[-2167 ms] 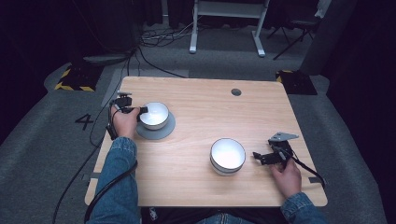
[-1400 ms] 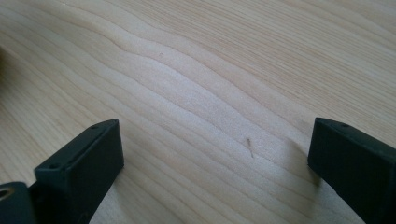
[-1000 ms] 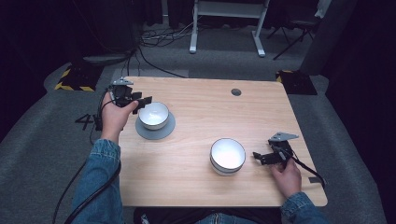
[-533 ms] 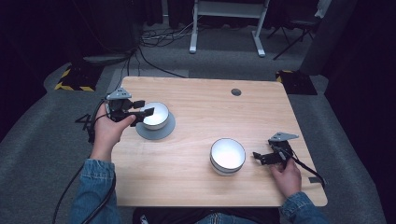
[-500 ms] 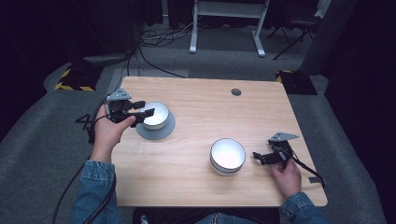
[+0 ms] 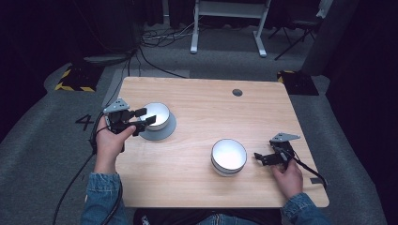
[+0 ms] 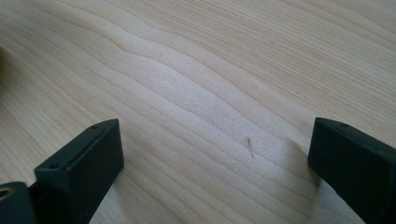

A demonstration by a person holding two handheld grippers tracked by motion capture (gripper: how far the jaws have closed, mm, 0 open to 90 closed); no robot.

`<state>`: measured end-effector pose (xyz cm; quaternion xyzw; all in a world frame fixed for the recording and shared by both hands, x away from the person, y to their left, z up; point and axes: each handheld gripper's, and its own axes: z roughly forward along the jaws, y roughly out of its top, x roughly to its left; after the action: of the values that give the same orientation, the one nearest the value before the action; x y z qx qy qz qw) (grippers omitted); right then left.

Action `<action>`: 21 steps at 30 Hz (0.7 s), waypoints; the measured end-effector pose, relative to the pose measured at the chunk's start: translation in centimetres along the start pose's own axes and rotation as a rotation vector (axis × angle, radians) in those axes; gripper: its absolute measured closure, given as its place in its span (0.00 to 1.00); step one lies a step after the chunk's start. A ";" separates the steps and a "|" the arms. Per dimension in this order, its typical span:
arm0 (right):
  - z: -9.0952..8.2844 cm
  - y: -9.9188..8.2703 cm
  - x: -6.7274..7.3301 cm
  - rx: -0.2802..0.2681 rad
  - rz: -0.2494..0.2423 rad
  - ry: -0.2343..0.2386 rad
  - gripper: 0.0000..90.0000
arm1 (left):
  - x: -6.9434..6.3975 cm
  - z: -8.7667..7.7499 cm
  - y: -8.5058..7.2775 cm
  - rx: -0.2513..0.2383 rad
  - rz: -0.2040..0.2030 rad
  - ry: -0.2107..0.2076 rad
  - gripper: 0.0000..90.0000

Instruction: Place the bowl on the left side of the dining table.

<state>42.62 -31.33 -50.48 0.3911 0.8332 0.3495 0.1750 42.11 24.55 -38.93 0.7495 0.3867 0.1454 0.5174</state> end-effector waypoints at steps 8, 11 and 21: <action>0.0 0.0 0.0 0.000 0.000 0.000 0.04 | -1.3 0.6 -0.1 0.031 0.040 -0.037 0.46; 0.0 0.0 0.0 0.000 0.000 0.000 0.04 | -2.7 1.1 0.5 0.046 0.095 -0.061 0.46; 0.0 0.0 0.0 0.000 0.000 0.000 0.04 | -6.2 1.7 1.5 0.084 0.181 -0.139 0.46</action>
<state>42.62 -31.34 -50.48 0.3910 0.8333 0.3494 0.1751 39.74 18.69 -37.23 0.8106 0.2862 0.1229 0.4959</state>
